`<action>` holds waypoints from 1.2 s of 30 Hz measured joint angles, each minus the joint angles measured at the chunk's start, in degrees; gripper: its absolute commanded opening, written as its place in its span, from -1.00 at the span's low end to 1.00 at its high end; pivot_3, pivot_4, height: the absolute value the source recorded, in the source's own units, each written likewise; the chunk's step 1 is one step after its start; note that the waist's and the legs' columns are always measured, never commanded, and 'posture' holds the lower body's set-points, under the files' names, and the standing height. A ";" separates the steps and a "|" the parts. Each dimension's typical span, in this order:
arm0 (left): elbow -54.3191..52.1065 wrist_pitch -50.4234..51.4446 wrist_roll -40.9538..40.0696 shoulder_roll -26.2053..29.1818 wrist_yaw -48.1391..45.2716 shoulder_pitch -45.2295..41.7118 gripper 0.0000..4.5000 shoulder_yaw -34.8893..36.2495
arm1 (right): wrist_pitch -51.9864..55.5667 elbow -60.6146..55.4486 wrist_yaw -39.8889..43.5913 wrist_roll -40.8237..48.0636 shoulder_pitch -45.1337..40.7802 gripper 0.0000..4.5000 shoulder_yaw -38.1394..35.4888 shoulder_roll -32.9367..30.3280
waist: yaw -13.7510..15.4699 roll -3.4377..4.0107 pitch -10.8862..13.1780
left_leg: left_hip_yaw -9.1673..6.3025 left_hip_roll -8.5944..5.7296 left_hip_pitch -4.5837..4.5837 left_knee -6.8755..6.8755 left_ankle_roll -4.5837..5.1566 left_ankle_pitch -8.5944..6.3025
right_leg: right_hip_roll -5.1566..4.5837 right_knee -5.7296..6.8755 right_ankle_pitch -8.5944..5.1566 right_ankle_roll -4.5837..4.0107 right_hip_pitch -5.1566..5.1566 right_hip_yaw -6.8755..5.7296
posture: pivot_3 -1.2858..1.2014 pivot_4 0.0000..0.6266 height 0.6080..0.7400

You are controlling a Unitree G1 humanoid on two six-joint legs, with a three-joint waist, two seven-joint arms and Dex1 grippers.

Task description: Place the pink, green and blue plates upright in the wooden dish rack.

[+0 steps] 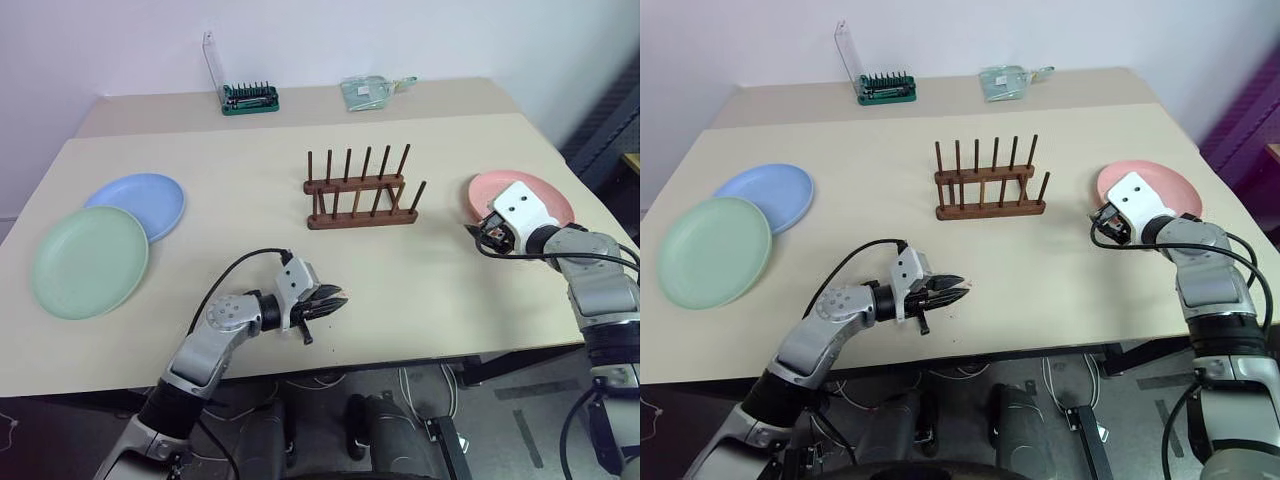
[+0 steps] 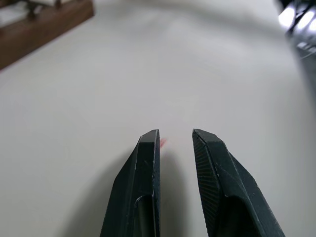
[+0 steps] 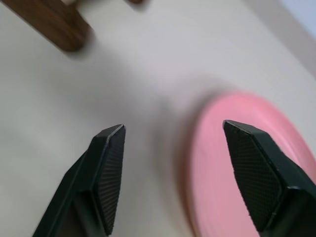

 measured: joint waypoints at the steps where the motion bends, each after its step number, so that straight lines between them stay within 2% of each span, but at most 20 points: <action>1: -0.40 0.24 0.00 0.03 -0.44 -0.29 -0.54 -0.06 | -0.09 2.55 -0.36 -0.57 -0.57 0.47 0.31 0.01 | -0.02 0.02 0.01 | 0.00 -0.02 -0.02 -0.03 0.11 0.07 | 0.01 0.00 0.00 0.00 -0.02 0.00 | 0.03 -0.52 0.84; 3: -0.46 0.30 0.09 0.10 -0.53 -1.05 -0.54 -0.05 | -0.88 6.03 -0.67 -1.57 -1.47 0.47 1.19 0.02 | -0.02 0.02 0.02 | 0.01 -0.04 -0.09 -0.07 0.14 0.08 | 0.04 0.00 -0.01 0.00 -0.11 0.02 | 0.03 -0.52 0.84; 6: -0.60 0.30 0.19 -0.03 -0.39 -2.41 -0.54 -0.02 | -2.63 9.97 -1.01 -2.57 -3.96 0.09 2.03 0.11 | -0.10 0.02 0.03 | 0.05 -0.06 -0.09 -0.07 0.15 0.09 | 0.07 0.00 0.01 0.01 -0.12 0.06 | 0.03 -0.52 0.84; 10: -0.65 0.31 0.27 0.39 -0.34 -2.45 -0.54 -0.02 | -4.25 13.00 -1.83 -3.29 -4.91 -0.82 2.75 0.38 | -0.05 0.02 0.03 | 0.05 -0.05 -0.09 -0.07 0.15 0.09 | 0.07 0.01 0.01 0.01 -0.12 0.06 | 0.03 -0.52 0.84; 11: -0.66 0.30 0.30 0.58 -0.33 -2.40 -0.54 -0.02 | -4.67 13.30 -2.00 -3.51 -4.98 -0.98 2.87 0.39 | -0.04 0.02 0.03 | 0.05 -0.05 -0.09 -0.07 0.15 0.09 | 0.07 0.01 0.01 0.01 -0.12 0.06 | 0.03 -0.52 0.84; 17: -0.90 0.25 0.86 1.24 -0.34 -1.78 -0.54 -0.04 | -6.95 13.22 -3.05 -4.90 -5.16 -0.98 2.98 0.34 | -0.01 0.04 0.04 | 0.04 -0.04 -0.09 -0.07 0.15 0.09 | 0.05 0.01 0.00 0.01 -0.12 0.06 | 0.03 -0.52 0.84; 20: -0.98 0.25 1.07 1.72 -0.30 -1.73 -0.54 -0.02 | -9.06 9.44 -2.71 -4.57 -5.14 -0.98 2.52 0.11 | -0.13 0.11 0.09 | 0.06 -0.04 -0.10 -0.08 0.15 0.09 | 0.07 0.02 0.00 0.01 -0.17 0.08 | 0.03 -0.52 0.84; 22: -1.01 0.25 1.14 1.89 -0.26 -1.68 -0.54 0.02 | -8.33 4.19 -0.23 0.50 -5.69 -0.98 -0.14 1.18 | -0.34 0.18 0.15 | 0.09 -0.02 -0.11 -0.09 0.15 0.09 | 0.11 0.06 0.02 0.03 -0.24 0.14 | 0.03 -0.52 0.84; 24: -1.02 0.23 1.36 2.11 -0.22 -1.66 -0.54 0.03 | -4.02 -3.00 2.80 9.17 -9.05 -0.98 -4.08 4.32 | -0.51 0.23 0.23 | 0.11 0.00 -0.11 -0.09 0.15 0.09 | 0.16 0.17 0.06 0.06 -0.32 0.18 | 0.03 -0.52 0.84; 29: -1.04 0.28 1.01 1.93 -0.08 -1.63 -0.54 0.32 | 16.81 -17.27 6.23 35.46 -20.71 -0.98 -14.52 8.91 | 1.01 0.22 0.24 | 0.00 0.09 -0.16 -0.09 0.15 0.09 | 0.16 0.28 0.02 -0.04 -0.36 0.08 | 0.03 -0.52 0.84; 32: -1.01 0.29 0.50 1.85 0.23 -1.65 -0.54 1.02 | 26.50 -18.88 6.69 47.66 -22.12 -0.98 -18.59 12.02 | 1.41 0.20 0.23 | 0.05 0.05 -0.18 -0.07 0.15 0.08 | 0.02 0.09 0.02 -0.09 -0.25 0.06 | 0.03 -0.52 0.84; 36: -0.89 0.27 0.30 1.70 0.54 -1.66 -0.54 1.05 | 32.92 -13.79 3.31 53.20 -23.15 -0.98 -20.39 14.49 | 1.33 0.22 0.24 | 0.13 -0.06 -0.27 0.00 0.17 0.08 | -0.15 0.09 0.09 -0.03 -0.33 0.06 | 0.03 -0.52 0.84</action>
